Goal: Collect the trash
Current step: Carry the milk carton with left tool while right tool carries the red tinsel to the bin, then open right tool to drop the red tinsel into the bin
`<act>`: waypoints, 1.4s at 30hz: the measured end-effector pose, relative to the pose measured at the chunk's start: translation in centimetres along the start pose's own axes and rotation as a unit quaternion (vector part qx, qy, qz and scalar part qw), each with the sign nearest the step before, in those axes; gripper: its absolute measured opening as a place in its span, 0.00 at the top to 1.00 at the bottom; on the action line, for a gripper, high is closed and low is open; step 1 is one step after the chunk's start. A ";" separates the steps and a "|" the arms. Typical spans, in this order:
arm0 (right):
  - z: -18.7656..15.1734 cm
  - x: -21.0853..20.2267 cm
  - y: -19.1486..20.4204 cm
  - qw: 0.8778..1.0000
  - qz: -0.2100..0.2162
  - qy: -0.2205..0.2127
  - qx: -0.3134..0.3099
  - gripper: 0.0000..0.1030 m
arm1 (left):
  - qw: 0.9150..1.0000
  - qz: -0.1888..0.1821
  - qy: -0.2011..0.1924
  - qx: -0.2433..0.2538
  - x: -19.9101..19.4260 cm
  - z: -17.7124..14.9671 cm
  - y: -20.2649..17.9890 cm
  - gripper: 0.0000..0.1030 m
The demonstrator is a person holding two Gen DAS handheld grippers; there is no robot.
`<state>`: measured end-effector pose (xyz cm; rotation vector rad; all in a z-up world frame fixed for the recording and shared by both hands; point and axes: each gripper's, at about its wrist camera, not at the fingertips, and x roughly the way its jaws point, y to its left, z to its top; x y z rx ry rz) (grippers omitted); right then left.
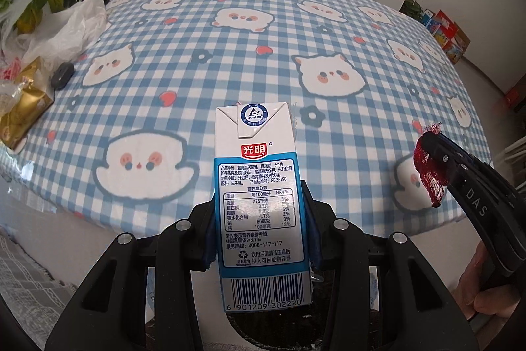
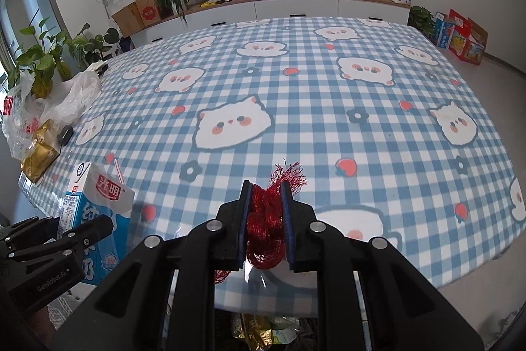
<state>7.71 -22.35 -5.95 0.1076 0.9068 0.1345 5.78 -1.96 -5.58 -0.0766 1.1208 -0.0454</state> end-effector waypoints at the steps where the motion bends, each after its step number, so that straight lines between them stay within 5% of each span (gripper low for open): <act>1: -0.6 -0.3 0.0 1.000 0.003 0.003 0.002 0.84 | 1.000 -0.001 0.000 0.001 -0.2 -0.7 0.1 0.60; 13: -7.6 -2.0 1.1 0.999 0.003 0.039 -0.001 0.84 | 1.000 0.024 -0.008 0.011 -1.5 -8.3 1.9 0.60; 23: -13.1 -0.4 2.4 0.996 -0.003 0.086 -0.007 0.84 | 0.999 0.040 0.016 0.006 1.2 -13.3 4.2 0.60; 42: -18.7 5.9 4.4 0.987 -0.021 0.158 -0.030 0.84 | 0.998 0.049 0.044 -0.015 6.1 -16.6 6.8 0.60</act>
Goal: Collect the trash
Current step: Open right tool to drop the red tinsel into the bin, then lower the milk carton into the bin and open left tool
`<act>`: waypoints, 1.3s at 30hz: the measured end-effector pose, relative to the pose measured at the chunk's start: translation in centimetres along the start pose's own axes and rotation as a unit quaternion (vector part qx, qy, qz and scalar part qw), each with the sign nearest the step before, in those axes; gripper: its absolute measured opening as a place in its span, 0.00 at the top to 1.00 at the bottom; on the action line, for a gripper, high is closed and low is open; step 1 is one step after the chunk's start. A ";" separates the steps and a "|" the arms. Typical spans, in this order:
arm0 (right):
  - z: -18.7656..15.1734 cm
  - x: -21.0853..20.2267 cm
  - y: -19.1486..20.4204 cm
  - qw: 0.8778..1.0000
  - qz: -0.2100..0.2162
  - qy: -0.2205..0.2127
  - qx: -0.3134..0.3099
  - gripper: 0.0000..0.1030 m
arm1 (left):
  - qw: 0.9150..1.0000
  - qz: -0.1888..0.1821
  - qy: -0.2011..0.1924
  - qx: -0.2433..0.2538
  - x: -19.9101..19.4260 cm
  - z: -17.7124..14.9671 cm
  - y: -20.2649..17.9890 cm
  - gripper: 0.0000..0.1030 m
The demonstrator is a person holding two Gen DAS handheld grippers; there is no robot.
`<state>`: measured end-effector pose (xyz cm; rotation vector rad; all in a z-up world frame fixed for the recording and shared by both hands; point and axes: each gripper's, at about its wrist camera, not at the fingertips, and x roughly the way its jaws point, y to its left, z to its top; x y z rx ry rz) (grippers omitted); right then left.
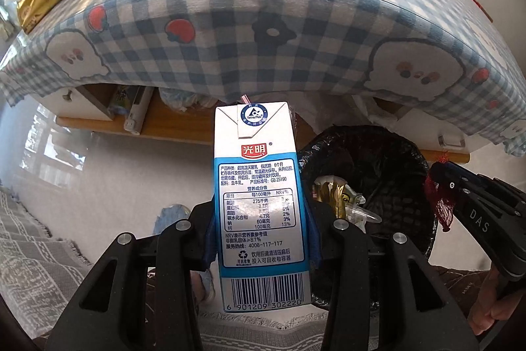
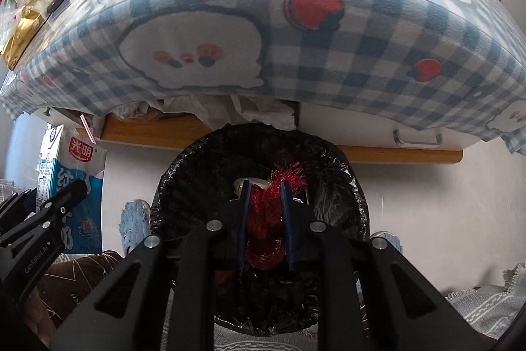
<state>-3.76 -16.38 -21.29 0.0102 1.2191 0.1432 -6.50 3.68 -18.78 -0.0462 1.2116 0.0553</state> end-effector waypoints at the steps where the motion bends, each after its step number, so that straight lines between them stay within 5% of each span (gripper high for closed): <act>1: 0.1 -0.1 0.3 1.000 0.002 -0.001 -0.003 0.84 | 1.000 0.000 -0.001 0.000 0.0 0.0 -0.1 0.60; 9: -0.1 -0.4 1.0 1.000 0.002 -0.016 -0.018 0.72 | 1.000 0.000 0.007 0.001 0.6 -0.4 -0.4 0.60; 14: -0.5 0.1 0.2 1.000 -0.004 -0.012 -0.009 0.48 | 1.000 -0.002 0.011 0.007 1.7 -0.3 -1.7 0.60; 26: -3.4 1.3 -8.5 0.997 -0.058 0.010 0.040 0.14 | 0.999 -0.031 0.032 0.019 4.1 -0.9 -7.6 0.60; 39: -3.7 -1.1 -14.8 0.992 -0.093 0.001 0.090 0.11 | 0.996 -0.041 0.044 0.068 5.9 -2.1 -14.8 0.60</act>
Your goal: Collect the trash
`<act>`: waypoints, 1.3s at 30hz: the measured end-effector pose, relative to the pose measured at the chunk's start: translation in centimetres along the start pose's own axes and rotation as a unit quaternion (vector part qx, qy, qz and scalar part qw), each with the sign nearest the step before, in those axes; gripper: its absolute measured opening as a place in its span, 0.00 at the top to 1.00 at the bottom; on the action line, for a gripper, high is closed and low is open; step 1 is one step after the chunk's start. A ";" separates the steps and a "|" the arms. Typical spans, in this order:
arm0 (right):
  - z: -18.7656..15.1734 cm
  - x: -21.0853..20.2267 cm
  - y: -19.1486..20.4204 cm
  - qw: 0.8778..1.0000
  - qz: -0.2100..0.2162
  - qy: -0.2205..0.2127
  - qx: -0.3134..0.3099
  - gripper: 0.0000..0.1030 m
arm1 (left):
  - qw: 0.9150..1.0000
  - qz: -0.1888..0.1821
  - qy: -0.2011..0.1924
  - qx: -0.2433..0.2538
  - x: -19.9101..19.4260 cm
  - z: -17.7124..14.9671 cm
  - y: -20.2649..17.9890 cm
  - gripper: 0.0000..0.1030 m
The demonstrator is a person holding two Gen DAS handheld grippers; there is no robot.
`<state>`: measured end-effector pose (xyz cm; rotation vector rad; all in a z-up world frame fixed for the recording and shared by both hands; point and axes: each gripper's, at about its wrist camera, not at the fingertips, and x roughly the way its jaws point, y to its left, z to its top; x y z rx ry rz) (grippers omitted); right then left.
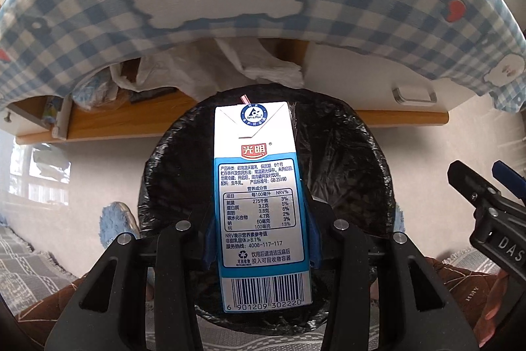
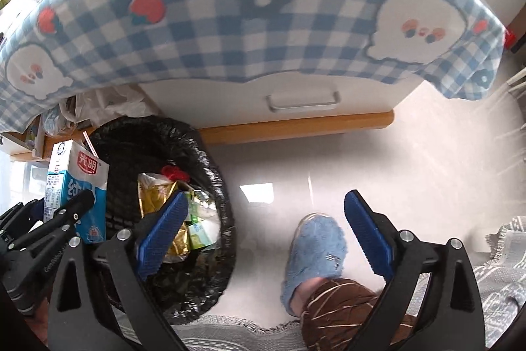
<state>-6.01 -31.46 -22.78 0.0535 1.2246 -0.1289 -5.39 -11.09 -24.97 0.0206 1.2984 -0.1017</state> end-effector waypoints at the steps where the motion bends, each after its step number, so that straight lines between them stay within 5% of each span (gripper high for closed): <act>1: 0.1 -0.1 -0.4 1.000 -0.001 0.000 0.004 0.11 | 1.000 -0.002 0.000 0.002 0.0 0.0 -0.3 0.60; 13: 0.9 -1.6 -2.4 1.000 -0.015 -0.015 0.017 0.11 | 1.000 -0.015 0.002 0.025 0.1 -0.2 -2.3 0.58; 17: 1.1 -1.3 -1.5 1.000 -0.016 -0.015 0.007 0.11 | 1.000 0.000 -0.010 0.029 -0.3 -0.5 -2.0 0.33; 21: 1.2 -1.1 0.5 1.000 -0.004 -0.016 -0.004 0.11 | 0.999 0.015 -0.019 0.026 -1.4 -0.7 -0.3 0.20; 27: 1.8 -4.9 4.5 0.998 0.024 -0.053 -0.035 0.11 | 0.998 0.024 -0.054 -0.002 -5.9 -0.9 3.5 0.06; 39: 0.5 -15.6 5.9 0.991 0.063 -0.115 -0.029 0.11 | 0.991 0.014 -0.129 -0.044 -18.1 -2.4 7.7 0.06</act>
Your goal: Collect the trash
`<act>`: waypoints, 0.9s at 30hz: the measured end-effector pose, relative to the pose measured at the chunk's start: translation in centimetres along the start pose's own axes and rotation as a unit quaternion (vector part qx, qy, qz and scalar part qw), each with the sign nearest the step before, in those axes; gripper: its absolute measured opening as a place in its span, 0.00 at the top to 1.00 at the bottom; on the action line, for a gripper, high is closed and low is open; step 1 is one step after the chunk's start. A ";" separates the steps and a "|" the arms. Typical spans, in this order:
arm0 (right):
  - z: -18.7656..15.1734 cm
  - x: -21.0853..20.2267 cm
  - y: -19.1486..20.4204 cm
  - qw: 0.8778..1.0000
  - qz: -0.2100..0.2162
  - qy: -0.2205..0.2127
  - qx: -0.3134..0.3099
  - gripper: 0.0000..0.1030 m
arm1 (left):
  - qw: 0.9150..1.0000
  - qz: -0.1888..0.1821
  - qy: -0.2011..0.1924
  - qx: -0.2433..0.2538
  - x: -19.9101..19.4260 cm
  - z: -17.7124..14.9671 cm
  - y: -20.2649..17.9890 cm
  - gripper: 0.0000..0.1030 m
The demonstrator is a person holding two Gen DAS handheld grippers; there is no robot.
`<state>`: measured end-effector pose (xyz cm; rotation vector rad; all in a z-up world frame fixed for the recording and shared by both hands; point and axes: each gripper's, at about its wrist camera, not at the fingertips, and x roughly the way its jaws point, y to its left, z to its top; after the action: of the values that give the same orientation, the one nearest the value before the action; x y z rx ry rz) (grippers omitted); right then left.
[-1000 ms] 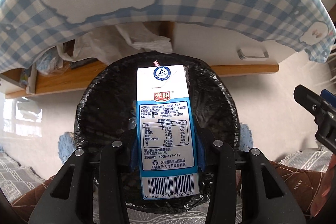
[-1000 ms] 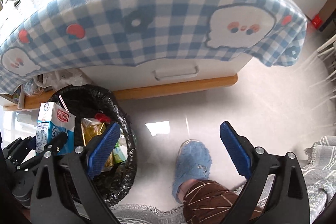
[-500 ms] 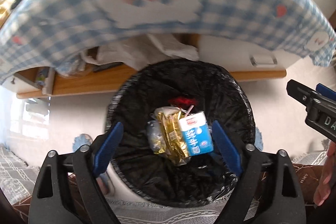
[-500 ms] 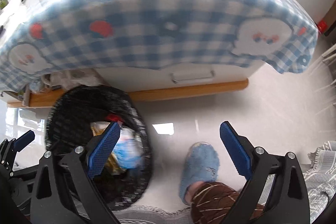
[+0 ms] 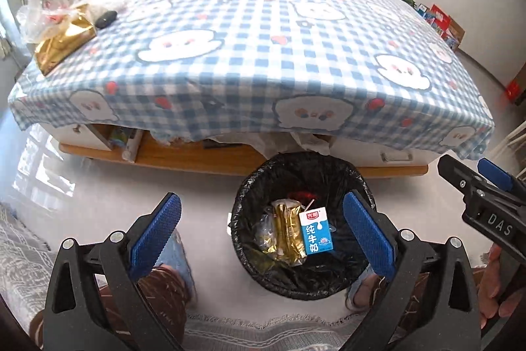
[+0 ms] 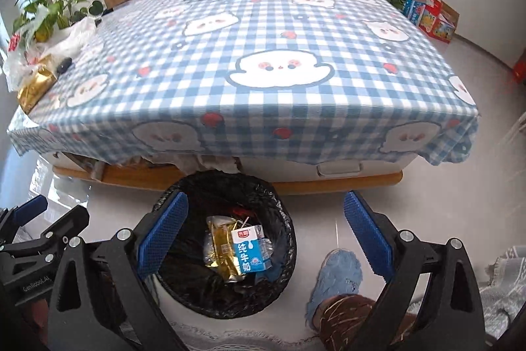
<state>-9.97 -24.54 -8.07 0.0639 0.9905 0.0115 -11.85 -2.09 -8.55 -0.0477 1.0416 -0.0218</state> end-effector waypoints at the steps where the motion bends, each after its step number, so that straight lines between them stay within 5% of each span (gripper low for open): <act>1: -0.1 -0.7 0.1 1.000 -0.004 0.001 -0.001 0.11 | 1.000 -0.001 -0.004 0.000 -0.7 -0.1 0.2 0.06; 11: -1.6 -5.7 0.6 0.999 -0.013 -0.027 -0.015 0.11 | 1.000 -0.013 -0.023 0.011 -4.9 -0.9 1.0 0.06; 27: -1.4 -5.6 1.0 0.999 -0.013 -0.029 -0.021 0.11 | 1.000 -0.014 -0.022 0.016 -4.2 -0.3 1.2 0.06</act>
<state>-14.24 -23.69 -4.08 0.0131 0.9325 0.0071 -14.27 -0.68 -5.14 -0.0335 0.9961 -0.0624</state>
